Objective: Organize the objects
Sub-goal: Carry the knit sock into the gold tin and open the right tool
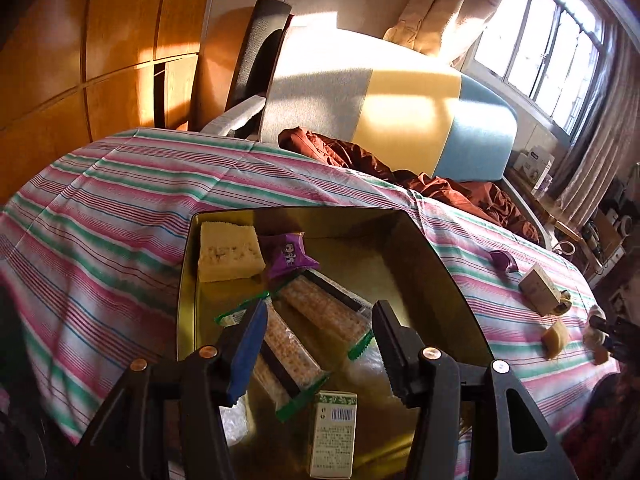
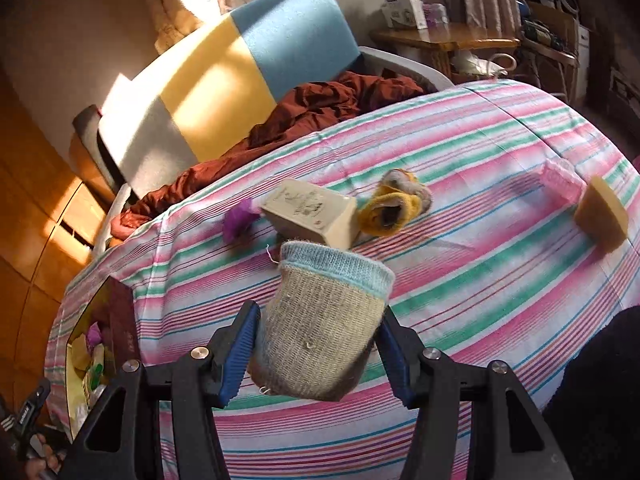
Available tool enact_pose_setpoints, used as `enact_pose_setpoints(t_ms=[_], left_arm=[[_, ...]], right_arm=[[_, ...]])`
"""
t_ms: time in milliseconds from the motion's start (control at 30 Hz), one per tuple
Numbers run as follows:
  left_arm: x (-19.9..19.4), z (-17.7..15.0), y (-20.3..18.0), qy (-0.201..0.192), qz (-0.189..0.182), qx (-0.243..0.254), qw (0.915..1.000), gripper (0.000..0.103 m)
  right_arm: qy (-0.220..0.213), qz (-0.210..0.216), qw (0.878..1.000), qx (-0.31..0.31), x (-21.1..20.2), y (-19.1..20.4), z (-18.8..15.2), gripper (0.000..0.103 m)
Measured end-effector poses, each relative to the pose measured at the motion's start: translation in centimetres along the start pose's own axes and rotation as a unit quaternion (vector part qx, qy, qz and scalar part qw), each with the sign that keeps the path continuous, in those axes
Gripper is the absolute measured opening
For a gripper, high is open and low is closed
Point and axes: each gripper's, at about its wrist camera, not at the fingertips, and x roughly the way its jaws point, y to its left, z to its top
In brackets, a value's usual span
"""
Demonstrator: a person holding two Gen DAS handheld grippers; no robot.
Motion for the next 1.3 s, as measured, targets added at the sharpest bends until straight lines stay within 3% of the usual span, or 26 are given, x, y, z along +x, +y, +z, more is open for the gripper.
enact_pose_setpoints(t_ms=[100,233,433,633,1000,1133,1267,1300], left_arm=[[-0.5,-1.2,0.0,0.004,0.000,-0.002,1.0000,0.056],[-0.8,-2.4,0.2,0.007,-0.002,-0.011,0.9999,0.056],[-1.6,-3.5,0.8,0.005,0.006,-0.012,0.9999,0.056],[-1.9,-4.5,1.9,0.011,0.012,-0.027,0.9995,0.056],[-2.0,-5.1,2.4,0.018,0.016,-0.035,0.9991,0.058],[-2.0,-5.3,2.3,0.019,0.018,-0.033,0.9991,0.059],[-2.0,-5.3,2.2,0.019,0.018,-0.032,0.9991,0.059],[-2.2,-5.3,2.1,0.017,0.019,-0.032,0.9992,0.059]], right_arm=[[0.008,0.047,0.995,-0.090,0.2,6.6,-0.9,0.058],[0.032,0.088,0.978,-0.187,1.6,14.5,-3.0,0.058],[0.065,0.118,0.950,-0.282,3.8,22.1,-7.4,0.058],[0.086,0.109,0.934,-0.329,6.2,25.2,-10.2,0.059],[0.091,0.061,0.917,-0.383,9.0,26.4,-13.1,0.060],[0.038,0.033,0.909,-0.414,7.3,26.9,-13.7,0.063],[-0.086,0.000,0.909,-0.408,3.3,26.8,-13.1,0.063],[-0.110,-0.003,0.913,-0.393,2.4,26.5,-12.7,0.068]])
